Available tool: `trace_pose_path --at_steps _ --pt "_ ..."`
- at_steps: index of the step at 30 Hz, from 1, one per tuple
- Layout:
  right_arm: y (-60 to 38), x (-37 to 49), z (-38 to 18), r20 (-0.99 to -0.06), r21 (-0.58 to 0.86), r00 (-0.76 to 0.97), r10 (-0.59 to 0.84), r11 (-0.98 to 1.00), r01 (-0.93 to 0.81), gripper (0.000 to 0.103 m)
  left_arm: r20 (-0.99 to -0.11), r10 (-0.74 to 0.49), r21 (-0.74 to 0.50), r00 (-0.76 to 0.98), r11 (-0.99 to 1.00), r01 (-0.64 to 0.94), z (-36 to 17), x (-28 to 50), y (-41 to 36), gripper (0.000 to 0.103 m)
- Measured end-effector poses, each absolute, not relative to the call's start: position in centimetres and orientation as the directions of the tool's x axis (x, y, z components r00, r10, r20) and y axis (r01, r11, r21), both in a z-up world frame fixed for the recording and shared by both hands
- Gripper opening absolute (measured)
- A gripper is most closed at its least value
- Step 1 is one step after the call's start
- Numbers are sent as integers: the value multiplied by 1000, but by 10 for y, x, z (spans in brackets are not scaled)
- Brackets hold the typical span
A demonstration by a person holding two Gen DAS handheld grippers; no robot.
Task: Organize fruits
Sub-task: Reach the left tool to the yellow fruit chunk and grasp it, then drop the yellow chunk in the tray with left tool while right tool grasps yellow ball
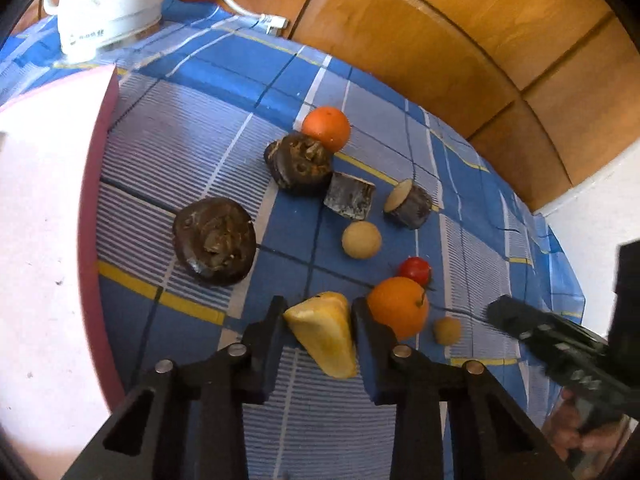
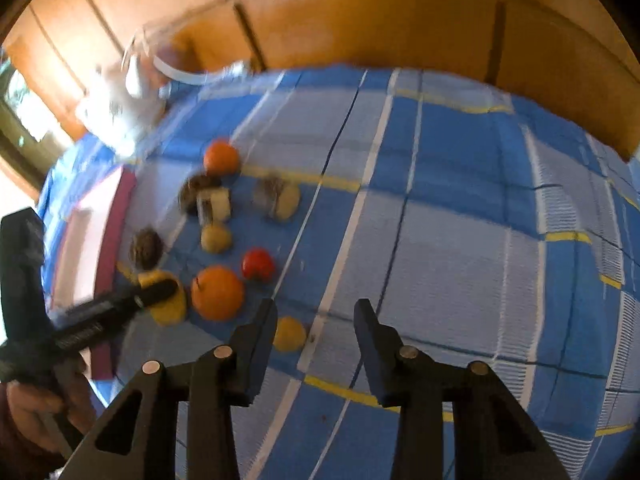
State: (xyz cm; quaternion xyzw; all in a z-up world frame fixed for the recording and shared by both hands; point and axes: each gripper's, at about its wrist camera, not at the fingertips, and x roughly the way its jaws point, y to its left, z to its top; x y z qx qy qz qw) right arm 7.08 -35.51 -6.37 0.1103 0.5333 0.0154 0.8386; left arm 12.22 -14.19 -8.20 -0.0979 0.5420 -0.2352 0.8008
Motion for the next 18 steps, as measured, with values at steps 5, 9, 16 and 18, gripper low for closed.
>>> trace_pose_path --at_steps 5,9,16,18 --pt "-339 75 -81 -916 177 370 154 984 29 41 -792 -507 -400 339 851 339 -66 107 -134 31" --pt "-331 76 -94 -934 127 339 117 992 9 40 -755 -539 -411 373 833 371 -47 100 -117 31" --pt "-321 75 -101 -932 74 353 78 997 -24 24 -715 -501 -383 488 864 327 -16 103 -62 32" --pt "-322 75 -102 -932 78 355 80 997 -21 24 -726 -430 -331 537 903 275 -14 111 -33 32"
